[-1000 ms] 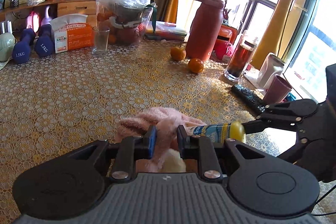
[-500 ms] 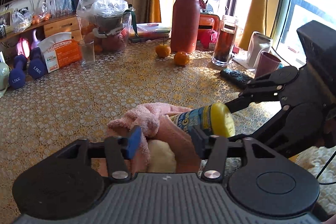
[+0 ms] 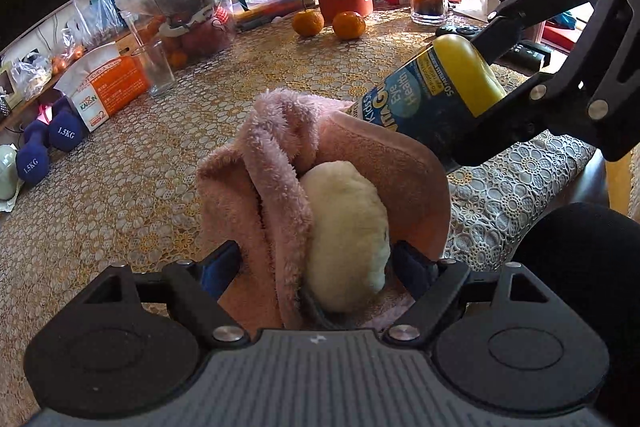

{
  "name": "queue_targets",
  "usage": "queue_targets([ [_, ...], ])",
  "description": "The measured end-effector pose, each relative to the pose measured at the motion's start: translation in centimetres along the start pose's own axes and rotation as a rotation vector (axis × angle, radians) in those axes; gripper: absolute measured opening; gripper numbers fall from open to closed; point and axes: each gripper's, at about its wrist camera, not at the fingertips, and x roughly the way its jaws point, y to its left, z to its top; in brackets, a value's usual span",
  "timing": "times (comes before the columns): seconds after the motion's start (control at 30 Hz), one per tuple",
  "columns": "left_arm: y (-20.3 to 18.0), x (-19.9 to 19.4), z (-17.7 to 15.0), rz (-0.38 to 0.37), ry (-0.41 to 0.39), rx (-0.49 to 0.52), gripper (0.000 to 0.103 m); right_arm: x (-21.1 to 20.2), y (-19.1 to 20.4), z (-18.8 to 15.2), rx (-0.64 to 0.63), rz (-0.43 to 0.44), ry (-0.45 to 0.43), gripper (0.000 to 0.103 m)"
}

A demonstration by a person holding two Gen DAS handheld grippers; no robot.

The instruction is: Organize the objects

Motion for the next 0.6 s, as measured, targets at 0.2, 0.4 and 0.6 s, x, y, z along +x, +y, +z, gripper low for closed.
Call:
queue_targets([
  [0.2, -0.2, -0.5, 0.1, 0.029, -0.023, -0.014, 0.045, 0.0, 0.0, 0.0, 0.000, -0.001, 0.000, 0.062],
  [0.4, 1.7, -2.9, 1.0, 0.005, -0.094, -0.139, 0.033, 0.1, 0.1, 0.1, -0.005, -0.004, 0.001, 0.062],
  [0.6, 3.3, -6.2, 3.9, -0.153, -0.185, -0.273, 0.033, 0.1, 0.1, 0.2, -0.010, -0.007, 0.001, 0.062],
])
